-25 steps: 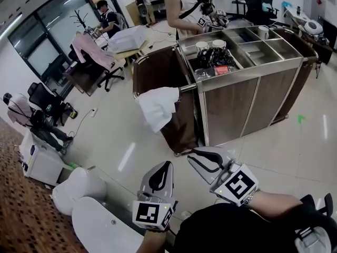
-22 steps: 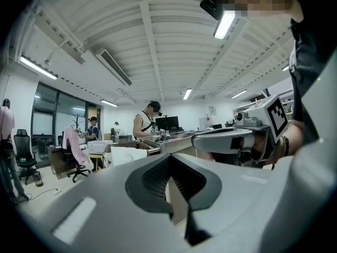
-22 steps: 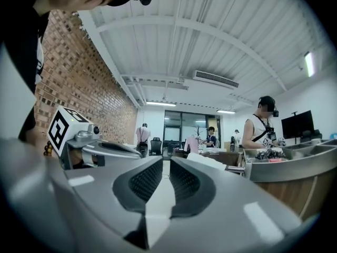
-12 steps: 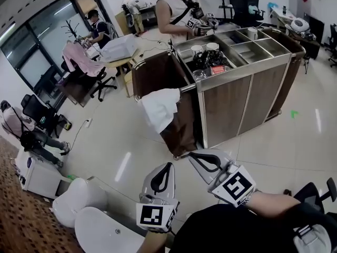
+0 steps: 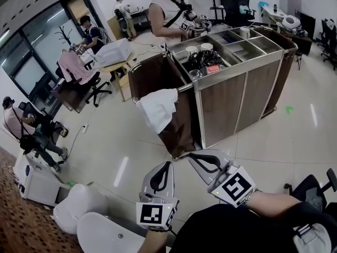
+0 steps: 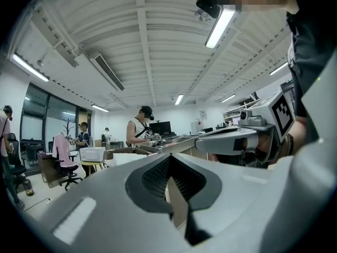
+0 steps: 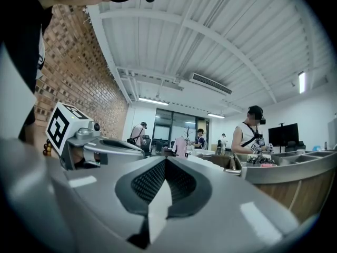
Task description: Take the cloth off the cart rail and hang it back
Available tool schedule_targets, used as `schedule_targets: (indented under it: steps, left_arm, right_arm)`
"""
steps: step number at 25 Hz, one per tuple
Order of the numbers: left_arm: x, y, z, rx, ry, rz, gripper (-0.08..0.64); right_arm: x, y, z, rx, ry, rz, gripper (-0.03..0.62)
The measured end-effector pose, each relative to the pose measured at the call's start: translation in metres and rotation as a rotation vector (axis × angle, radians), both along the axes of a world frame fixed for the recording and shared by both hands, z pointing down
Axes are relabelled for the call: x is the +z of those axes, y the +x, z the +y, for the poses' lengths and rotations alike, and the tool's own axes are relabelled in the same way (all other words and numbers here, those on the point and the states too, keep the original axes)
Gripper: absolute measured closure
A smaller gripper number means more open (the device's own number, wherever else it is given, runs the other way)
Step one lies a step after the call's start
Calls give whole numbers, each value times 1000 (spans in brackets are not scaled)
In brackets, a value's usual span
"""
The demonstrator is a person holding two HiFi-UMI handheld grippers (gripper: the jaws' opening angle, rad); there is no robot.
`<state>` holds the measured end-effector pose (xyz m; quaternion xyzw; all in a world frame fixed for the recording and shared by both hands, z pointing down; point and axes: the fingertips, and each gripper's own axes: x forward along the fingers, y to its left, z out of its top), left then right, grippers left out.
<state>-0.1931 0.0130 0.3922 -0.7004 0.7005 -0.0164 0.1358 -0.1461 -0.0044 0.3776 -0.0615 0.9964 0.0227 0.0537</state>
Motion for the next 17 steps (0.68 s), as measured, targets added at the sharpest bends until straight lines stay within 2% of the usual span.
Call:
schedule_targets:
  steps: [17]
  left_arm:
    - [4,-8,4,-10,11,11,557]
  right_arm:
    - [6,-7,3,6,3,16,592]
